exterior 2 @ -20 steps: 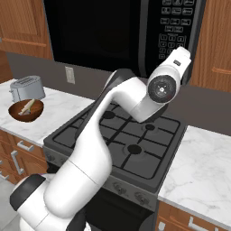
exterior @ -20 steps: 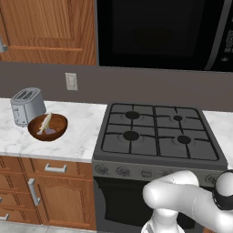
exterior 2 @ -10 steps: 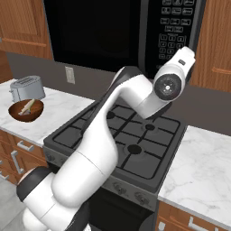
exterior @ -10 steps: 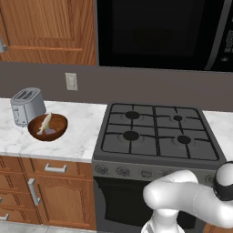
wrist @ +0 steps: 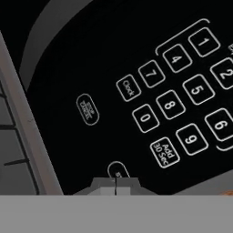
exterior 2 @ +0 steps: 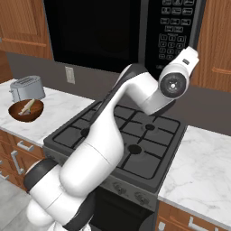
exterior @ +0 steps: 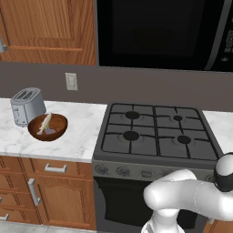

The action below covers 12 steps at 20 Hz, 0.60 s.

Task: Place the bowl containing the carrot and mushroom in the microwave. Close the microwave door and press the start button to microwave the meal.

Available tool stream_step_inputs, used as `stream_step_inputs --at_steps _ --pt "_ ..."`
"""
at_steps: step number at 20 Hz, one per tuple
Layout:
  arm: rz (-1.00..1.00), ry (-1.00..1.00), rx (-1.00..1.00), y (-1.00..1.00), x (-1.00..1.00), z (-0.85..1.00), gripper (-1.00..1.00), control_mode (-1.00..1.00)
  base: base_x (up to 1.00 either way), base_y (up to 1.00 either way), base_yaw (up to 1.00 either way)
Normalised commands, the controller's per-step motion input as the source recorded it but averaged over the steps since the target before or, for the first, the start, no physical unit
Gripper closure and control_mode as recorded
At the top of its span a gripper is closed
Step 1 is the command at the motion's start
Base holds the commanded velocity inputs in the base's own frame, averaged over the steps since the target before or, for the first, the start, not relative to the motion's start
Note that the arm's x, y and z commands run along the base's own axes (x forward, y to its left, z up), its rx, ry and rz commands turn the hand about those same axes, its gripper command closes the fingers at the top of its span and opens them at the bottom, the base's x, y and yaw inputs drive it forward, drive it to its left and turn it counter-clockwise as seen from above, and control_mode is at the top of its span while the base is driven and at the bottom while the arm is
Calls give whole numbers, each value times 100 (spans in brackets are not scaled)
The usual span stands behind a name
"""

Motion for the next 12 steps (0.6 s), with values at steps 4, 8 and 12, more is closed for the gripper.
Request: stream_step_inputs --at_steps 4,8,12 --pt "0 0 0 -10 25 -7 100 -100 0 0 0" --pt "0 0 0 -9 27 -6 100 -100 0 0 0" --pt "0 0 0 -10 28 -6 100 -100 0 0 0"
